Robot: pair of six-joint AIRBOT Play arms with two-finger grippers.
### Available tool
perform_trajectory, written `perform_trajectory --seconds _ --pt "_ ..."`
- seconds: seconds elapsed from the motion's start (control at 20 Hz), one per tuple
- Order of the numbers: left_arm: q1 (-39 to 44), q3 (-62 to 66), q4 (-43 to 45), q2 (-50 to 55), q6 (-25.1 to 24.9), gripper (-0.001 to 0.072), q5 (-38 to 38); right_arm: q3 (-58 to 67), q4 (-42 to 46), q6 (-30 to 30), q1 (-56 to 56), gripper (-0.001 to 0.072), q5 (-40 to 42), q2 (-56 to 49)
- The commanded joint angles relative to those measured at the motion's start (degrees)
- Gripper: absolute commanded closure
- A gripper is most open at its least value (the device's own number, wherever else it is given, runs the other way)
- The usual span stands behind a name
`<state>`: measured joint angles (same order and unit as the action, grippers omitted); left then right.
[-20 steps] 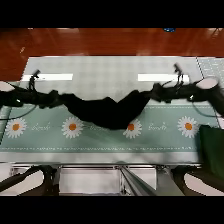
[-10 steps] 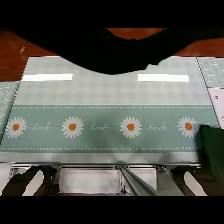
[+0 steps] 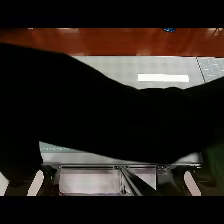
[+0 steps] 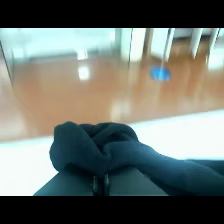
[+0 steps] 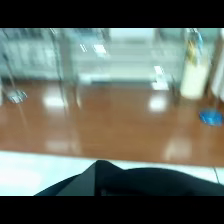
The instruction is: Fold the shirts.
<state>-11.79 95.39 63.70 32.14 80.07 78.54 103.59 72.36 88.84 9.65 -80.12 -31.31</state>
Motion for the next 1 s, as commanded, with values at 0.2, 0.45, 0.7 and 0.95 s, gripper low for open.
perform_trajectory --seconds 0.2,0.45,0.7,0.95 --pt "0.0 -35.6 -5.0 -1.5 -2.7 0.0686 1.7 -21.2 -0.7 0.1 0.0 0.069 0.7 -0.9" --pt "0.0 -61.9 -13.2 7.8 -6.3 0.0686 -26.0 -32.2 -11.5 -6.3 -1.2 0.069 12.4 -20.5" --pt "0.0 -56.0 -26.3 33.0 -15.6 0.0685 -34.6 -23.6 -20.0 -6.8 -3.8 0.069 24.0 -47.8" --pt "0.0 -39.5 -30.8 52.2 -17.9 0.0682 -30.3 -16.7 -30.7 -6.1 -3.8 0.0687 24.7 -61.5"
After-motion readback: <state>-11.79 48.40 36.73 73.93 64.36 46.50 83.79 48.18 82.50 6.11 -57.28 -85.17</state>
